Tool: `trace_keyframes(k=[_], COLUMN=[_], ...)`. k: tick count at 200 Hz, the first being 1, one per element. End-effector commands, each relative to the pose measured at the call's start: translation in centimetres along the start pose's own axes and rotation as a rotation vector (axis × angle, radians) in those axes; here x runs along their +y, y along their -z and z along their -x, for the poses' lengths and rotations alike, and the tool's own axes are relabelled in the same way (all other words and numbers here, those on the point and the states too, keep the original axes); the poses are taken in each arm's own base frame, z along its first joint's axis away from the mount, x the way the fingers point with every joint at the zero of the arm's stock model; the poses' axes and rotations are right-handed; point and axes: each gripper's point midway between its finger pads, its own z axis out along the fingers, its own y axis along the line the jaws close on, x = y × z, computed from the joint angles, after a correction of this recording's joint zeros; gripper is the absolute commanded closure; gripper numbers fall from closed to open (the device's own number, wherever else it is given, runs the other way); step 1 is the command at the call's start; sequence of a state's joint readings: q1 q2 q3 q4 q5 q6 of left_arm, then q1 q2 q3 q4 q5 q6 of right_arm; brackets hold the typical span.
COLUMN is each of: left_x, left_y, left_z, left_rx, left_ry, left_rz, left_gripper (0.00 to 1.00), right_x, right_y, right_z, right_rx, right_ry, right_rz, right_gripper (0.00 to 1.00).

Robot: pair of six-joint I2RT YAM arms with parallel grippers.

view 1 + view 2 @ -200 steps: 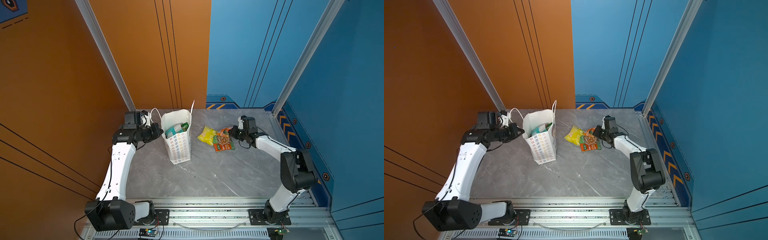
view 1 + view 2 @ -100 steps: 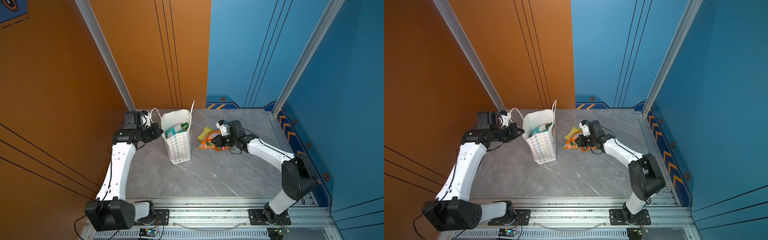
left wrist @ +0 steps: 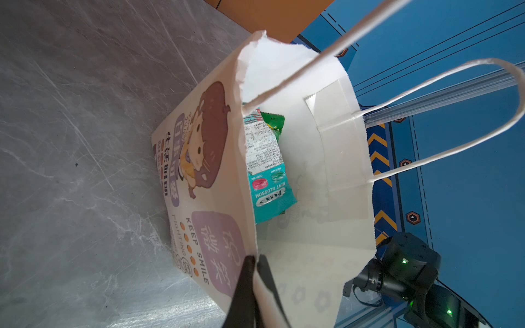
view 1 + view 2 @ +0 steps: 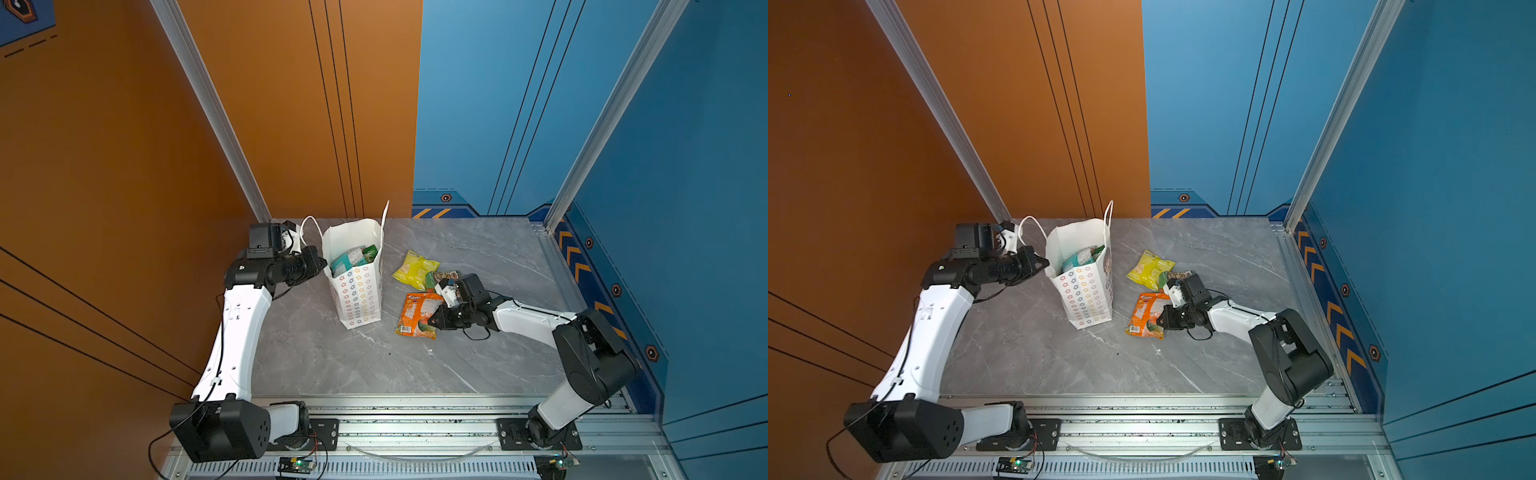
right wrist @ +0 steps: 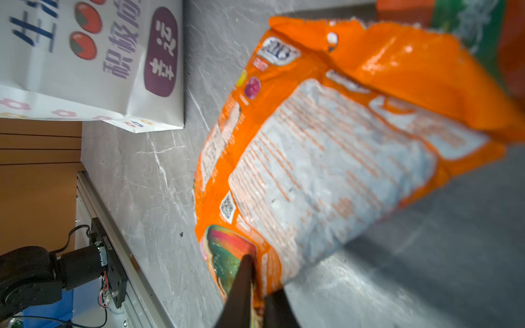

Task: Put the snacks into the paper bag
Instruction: 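Lower the right gripper and grasp the orange Fox's Fruits packet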

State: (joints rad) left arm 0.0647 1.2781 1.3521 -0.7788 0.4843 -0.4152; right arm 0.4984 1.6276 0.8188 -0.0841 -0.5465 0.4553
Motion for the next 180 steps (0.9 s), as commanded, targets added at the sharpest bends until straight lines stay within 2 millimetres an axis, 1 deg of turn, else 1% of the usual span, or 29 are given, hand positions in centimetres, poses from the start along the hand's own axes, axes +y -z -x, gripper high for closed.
trace_keyframes(k=[1,4,8,16,30,44,65,78,88,103,151,180], left_x=[-0.9,-0.9,-1.0,-1.0,-1.0,-1.1,-1.1,-1.0,-1.1,-1.2,-1.2,-1.1], left_y=[0.4,0.4,0.4,0.4,0.4,0.5,0.5,0.5,0.5,0.5,0.5,0.4], left_z=[-0.3,-0.3,-0.3,-0.2,-0.3,-0.3,-0.4,-0.4,-0.4,-0.3,-0.2,-0.2], left_rx=[-0.001,-0.001,0.0,0.0,0.0,-0.001,-0.002,-0.001,-0.001,-0.001,-0.002,-0.002], left_ry=[-0.013,-0.014,-0.015,-0.014,-0.016,-0.017,-0.017,-0.017,-0.017,-0.019,-0.022,-0.021], left_rz=[-0.04,-0.041,-0.042,-0.042,-0.043,-0.043,-0.042,-0.041,-0.043,-0.045,-0.047,-0.042], left_gripper=[0.99,1.0,0.99,1.0,0.99,0.99,0.99,0.99,0.99,0.99,0.99,0.99], right_x=[0.6,0.6,0.5,0.4,0.1,-0.2,-1.4,-1.8,-2.5,-2.8,-2.3,-2.7], right_y=[1.0,1.2,1.3,1.6,2.0,2.3,2.4,2.2,1.8,1.0,-0.8,-1.8], right_z=[0.9,1.0,1.1,1.3,1.7,1.9,2.1,2.2,1.9,1.6,1.9,1.8], right_rx=[-0.08,-0.086,-0.092,-0.107,-0.136,-0.156,-0.186,-0.193,-0.186,-0.181,-0.182,-0.192], right_ry=[-0.011,-0.016,-0.02,-0.032,-0.057,-0.086,-0.146,-0.18,-0.217,-0.255,-0.347,-0.404], right_rz=[0.022,0.021,0.019,0.016,0.015,0.007,-0.023,-0.022,-0.038,-0.021,0.079,0.094], right_gripper=[0.74,0.7,0.68,0.6,0.51,0.46,0.38,0.38,0.36,0.36,0.35,0.35])
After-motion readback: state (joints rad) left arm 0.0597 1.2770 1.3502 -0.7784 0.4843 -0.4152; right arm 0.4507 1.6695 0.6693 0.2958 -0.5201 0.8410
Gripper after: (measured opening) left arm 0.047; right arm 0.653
